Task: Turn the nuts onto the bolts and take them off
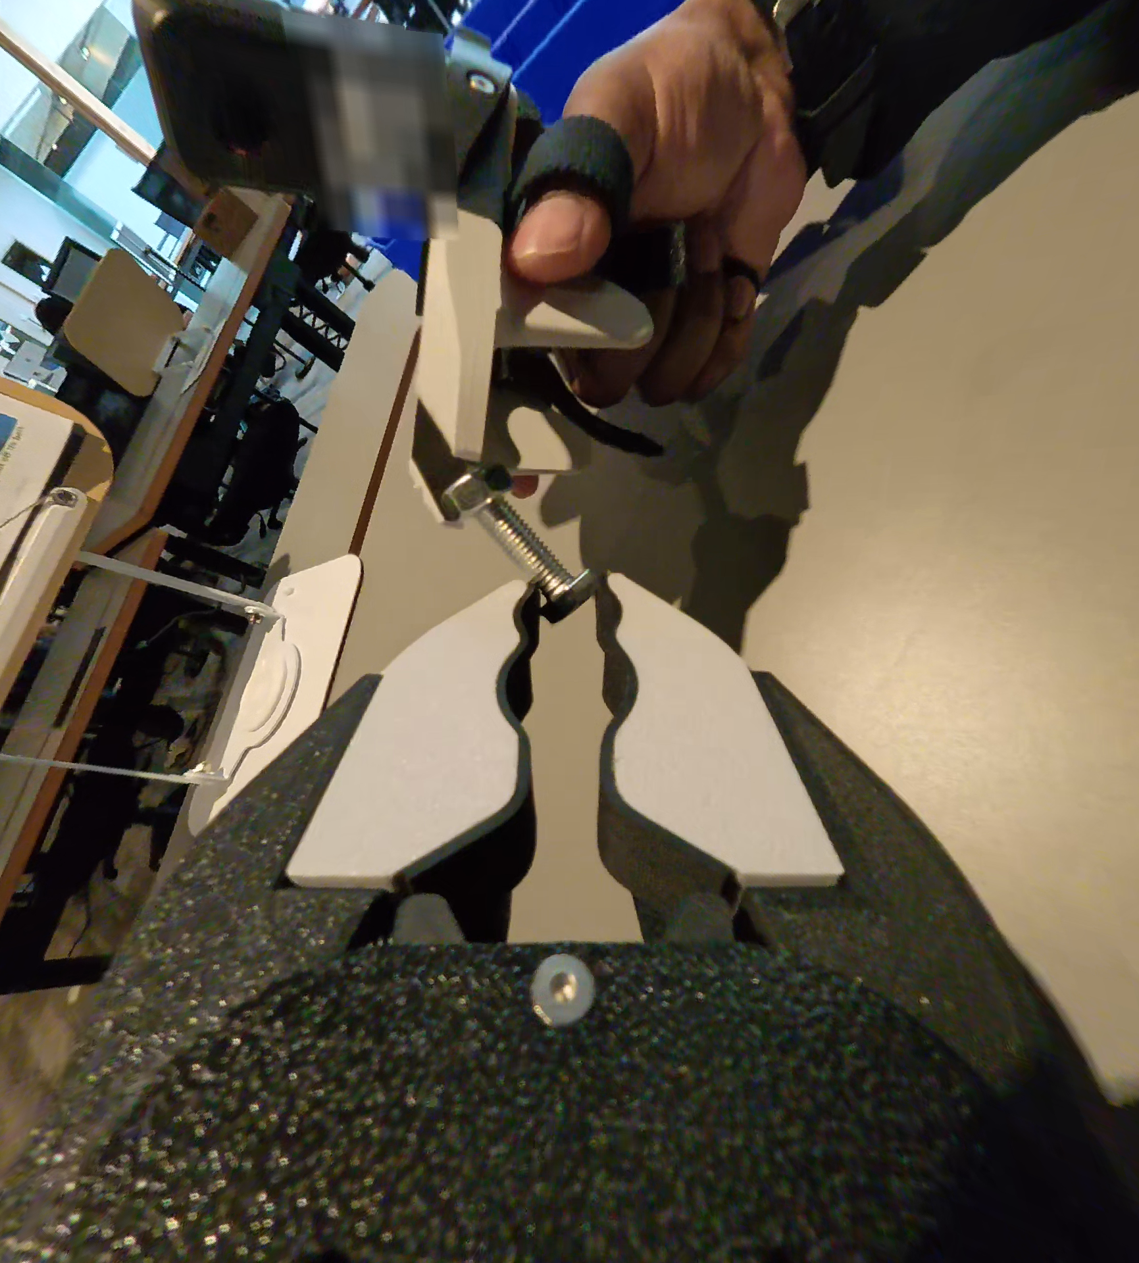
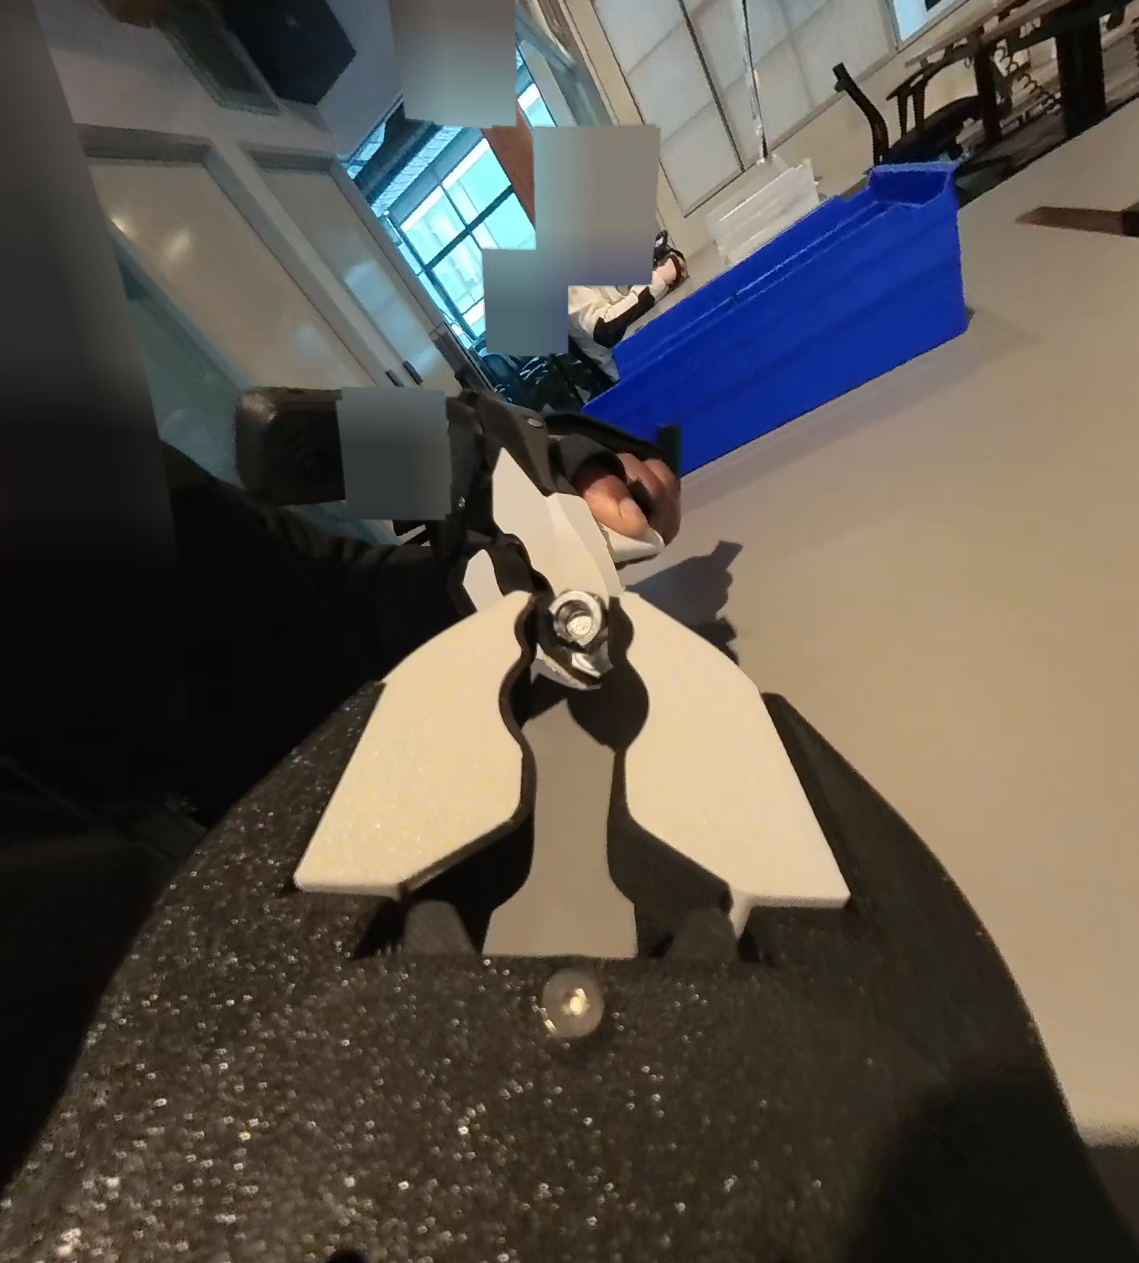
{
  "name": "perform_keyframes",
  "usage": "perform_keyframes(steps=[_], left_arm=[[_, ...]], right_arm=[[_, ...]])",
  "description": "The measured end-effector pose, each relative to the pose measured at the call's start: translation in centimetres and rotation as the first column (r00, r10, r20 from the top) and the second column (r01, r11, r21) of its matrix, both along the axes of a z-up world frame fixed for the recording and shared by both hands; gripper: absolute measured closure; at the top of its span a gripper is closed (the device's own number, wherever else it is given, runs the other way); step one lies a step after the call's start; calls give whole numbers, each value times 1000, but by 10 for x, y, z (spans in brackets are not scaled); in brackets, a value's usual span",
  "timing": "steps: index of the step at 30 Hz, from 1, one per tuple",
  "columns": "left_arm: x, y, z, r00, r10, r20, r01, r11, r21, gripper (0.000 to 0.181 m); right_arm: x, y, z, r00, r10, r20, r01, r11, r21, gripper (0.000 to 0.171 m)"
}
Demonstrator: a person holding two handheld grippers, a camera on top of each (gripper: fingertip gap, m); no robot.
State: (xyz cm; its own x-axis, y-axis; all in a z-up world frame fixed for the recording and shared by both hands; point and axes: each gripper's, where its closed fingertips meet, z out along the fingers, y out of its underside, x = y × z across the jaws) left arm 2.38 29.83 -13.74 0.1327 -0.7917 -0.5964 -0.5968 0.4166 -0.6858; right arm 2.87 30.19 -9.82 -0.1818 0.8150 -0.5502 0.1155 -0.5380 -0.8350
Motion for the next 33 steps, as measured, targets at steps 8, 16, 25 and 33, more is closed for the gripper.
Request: perform_keyframes(steps=[8, 16, 25, 33], left_arm=[[2, -4, 7, 994, -30, 103, 37, 998, -59, 166], [9, -28, 20, 945, -193, 265, 239, 959, -154, 166], [17, -55, 25, 872, -348, 345, 431, 879, -202, 166], [20, -67, 25, 843, -416, 341, 498, 843, -204, 166]], right_arm=[[5, 1, 10, 1000, -2, -27, 3, 999, 36, 152], [21, -20, 34, 996, 89, -16, -79, 938, 338, 151], [20, -55, 31, 977, 157, 144, -211, 800, 561, 148], [17, -67, 25, 961, 197, 192, -272, 788, 552, 145]])
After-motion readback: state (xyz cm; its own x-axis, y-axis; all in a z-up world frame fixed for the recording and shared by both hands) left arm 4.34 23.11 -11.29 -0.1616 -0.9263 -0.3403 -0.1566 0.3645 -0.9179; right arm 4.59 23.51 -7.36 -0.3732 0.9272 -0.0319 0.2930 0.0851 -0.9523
